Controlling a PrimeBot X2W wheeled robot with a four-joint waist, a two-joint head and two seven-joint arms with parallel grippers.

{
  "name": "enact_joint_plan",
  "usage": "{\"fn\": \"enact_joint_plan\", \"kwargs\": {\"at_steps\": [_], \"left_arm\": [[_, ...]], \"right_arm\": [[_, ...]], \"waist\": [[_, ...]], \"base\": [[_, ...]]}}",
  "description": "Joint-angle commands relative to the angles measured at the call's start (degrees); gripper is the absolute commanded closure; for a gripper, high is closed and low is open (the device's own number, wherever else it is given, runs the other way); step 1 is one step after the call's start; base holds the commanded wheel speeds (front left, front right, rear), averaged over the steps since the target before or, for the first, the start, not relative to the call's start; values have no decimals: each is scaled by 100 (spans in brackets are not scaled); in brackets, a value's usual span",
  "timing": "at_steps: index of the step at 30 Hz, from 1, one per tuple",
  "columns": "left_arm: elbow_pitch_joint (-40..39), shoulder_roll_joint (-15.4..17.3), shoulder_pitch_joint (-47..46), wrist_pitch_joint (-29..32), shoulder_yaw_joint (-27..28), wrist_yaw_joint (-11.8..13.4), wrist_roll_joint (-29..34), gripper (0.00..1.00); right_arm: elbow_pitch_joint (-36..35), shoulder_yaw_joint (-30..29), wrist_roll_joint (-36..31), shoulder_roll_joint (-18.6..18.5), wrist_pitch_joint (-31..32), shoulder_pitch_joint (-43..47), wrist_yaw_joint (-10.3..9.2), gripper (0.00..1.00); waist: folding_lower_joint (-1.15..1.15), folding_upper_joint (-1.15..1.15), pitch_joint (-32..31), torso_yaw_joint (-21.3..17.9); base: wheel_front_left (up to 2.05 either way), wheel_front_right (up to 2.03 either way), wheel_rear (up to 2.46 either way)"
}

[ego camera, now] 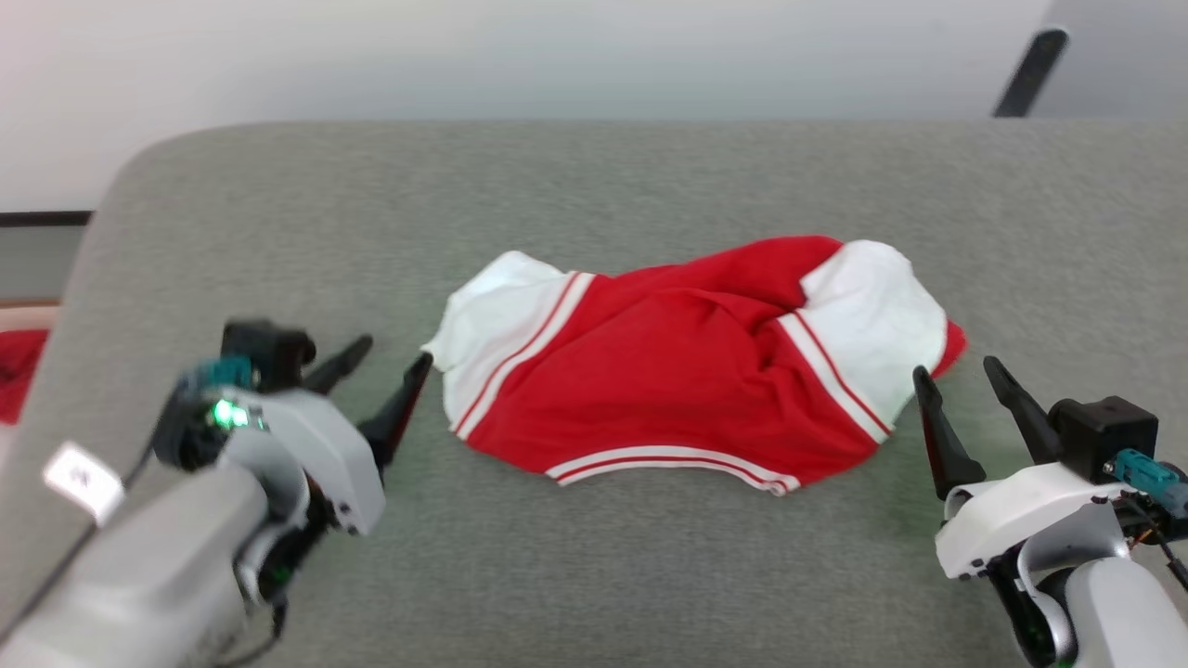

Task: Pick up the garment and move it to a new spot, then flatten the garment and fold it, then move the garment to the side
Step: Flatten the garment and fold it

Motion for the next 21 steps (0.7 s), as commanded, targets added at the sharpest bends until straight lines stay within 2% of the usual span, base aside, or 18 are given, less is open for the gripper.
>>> {"fn": "enact_joint_plan", "kwargs": {"at_steps": [1,2,3,7,9,10,11,13,14,21], "left_arm": [[-102,-77,319,-210,180,221,36,0],[-102,-77,319,-210,180,221,36,0],[-230,-147,612,-281,464,433,128,0],[-820,-382,1380,-281,1746,872,949,0],[-1134,-582,1858,-283,2335,972,1406,0],[-1134,-582,1858,-283,2335,972,1406,0],[-1393,-781,2279,-285,2865,1022,1814,0],[-1557,-975,2686,-285,3261,974,2225,0],[-1557,-975,2686,-285,3261,974,2225,0],[-1894,-1465,3470,-287,4279,787,3491,0]], "right_arm": [[-57,85,-32,-148,208,95,-7,0],[-57,85,-32,-148,208,95,-7,0],[-119,175,0,-315,447,69,-8,0],[-313,424,81,-749,968,-50,-8,0],[-410,558,201,-966,1215,-119,-8,0],[-410,558,201,-966,1215,-119,-8,0],[-484,650,335,-1197,1465,-200,-8,0],[-518,769,488,-1425,1718,-302,-8,0],[-518,769,488,-1425,1718,-302,-8,0],[-438,1183,1166,-2148,2593,-745,-8,0]], "waist": [[0,0,-177,329],[0,0,-177,329],[0,0,-203,457],[0,0,-204,700],[0,0,-215,808],[0,0,-215,808],[0,0,-223,905],[0,0,-232,982],[0,0,-232,982],[0,0,-172,1160]], "base": [[0,0,0],[0,0,0],[0,0,0],[0,0,0],[0,0,0],[0,0,0],[0,0,0],[0,0,0],[0,0,0],[0,0,0]]}}
